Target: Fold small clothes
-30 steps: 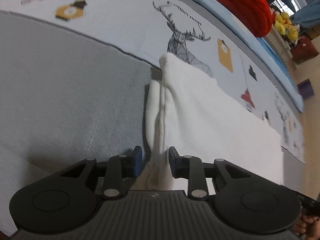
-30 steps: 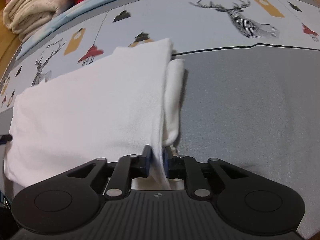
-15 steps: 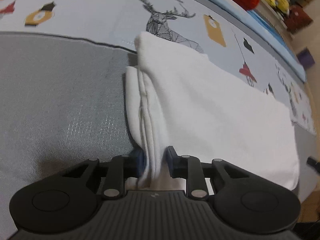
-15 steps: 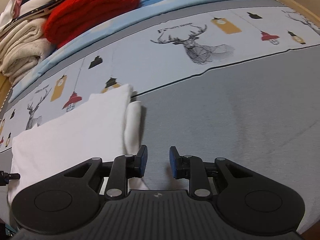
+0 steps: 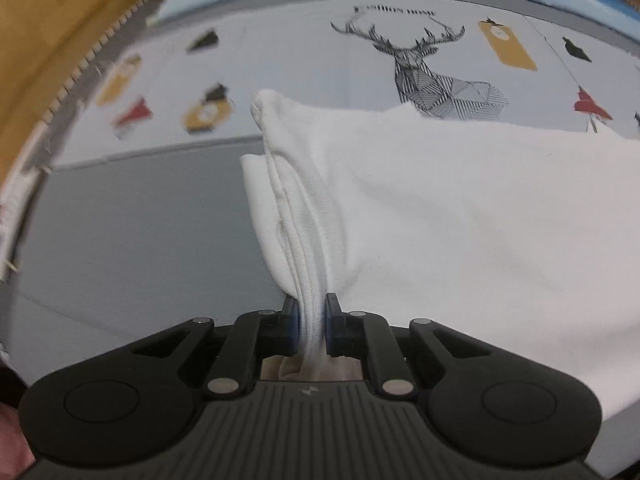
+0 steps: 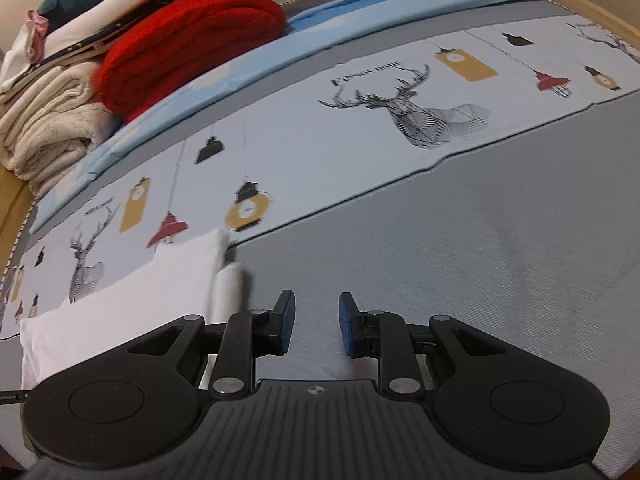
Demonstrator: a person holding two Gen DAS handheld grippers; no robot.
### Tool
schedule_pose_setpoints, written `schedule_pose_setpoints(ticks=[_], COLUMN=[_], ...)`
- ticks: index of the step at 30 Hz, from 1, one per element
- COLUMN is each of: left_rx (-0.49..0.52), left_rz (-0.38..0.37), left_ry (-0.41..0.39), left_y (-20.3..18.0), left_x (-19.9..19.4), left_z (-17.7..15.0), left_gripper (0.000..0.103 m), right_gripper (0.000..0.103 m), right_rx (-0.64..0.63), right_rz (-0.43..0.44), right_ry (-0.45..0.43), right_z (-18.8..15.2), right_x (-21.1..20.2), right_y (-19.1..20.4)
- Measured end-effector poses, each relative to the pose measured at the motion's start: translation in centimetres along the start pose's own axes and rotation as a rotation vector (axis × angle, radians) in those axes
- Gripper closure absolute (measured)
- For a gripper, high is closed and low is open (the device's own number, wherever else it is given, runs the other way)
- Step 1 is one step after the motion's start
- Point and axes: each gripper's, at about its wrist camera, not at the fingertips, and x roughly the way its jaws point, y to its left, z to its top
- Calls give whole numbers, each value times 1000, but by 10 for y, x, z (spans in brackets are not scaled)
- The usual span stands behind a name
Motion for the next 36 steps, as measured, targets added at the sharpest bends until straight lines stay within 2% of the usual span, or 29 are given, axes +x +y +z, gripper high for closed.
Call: schedule_pose_setpoints(ticks=[2,3,5,7,10,13,17,18,20,22,25,27,30,32,34,36], left_rx=[-25,-58,-149,-194,-250,-274,-287,-289,-280,-265,-256,-265,-210,-165,-130,-103], left_rz=[-49,-112,-285,-432,-632,-789,-863,-873,-930,-1008,-959,-910,-807,-764,-728,-705], left_ry=[-34,-54,-76,-99,-115,-105,-66,-47,-12,-40,-86,-64,-12,21,34,27], left_y=[-1,-1,-3,-14,-43,-91,-159,-173,-190,-188,-164,-146,-132,-125,-116,-107], left_x=[-15,-23,-38,-51,-67,-79,-84,-84,-84,-90,-91,-85,-77,-71,-68,-66], left_z=[6,10,16,24,37,49,58,59,62,64,64,59,47,40,35,29], left_gripper=[91,91,91,91,91,92,88,84,69,66,66,66,66,66,66,66], right_gripper=[78,78,78,78,78,78,78,78,78,78,78,78,78,74,62,59], right_rx=[-17,-20,-21,-13,7,19,23,23,22,20,7,11,36,44,39,1], right_rz=[10,14,20,23,24,20,14,14,21,34,63,96,157,205,256,295], right_ry=[-6,-9,-14,-21,-31,-40,-39,-38,-38,-39,-32,-23,18,71,136,215], right_z=[0,0,2,3,4,4,2,1,1,0,-1,-1,-1,-5,-10,-18], right_x=[-2,-4,-6,-9,-14,-17,-20,-21,-21,-22,-19,-14,0,14,26,38], right_y=[2,2,0,-4,-11,-16,-17,-17,-15,-12,-5,2,17,32,49,67])
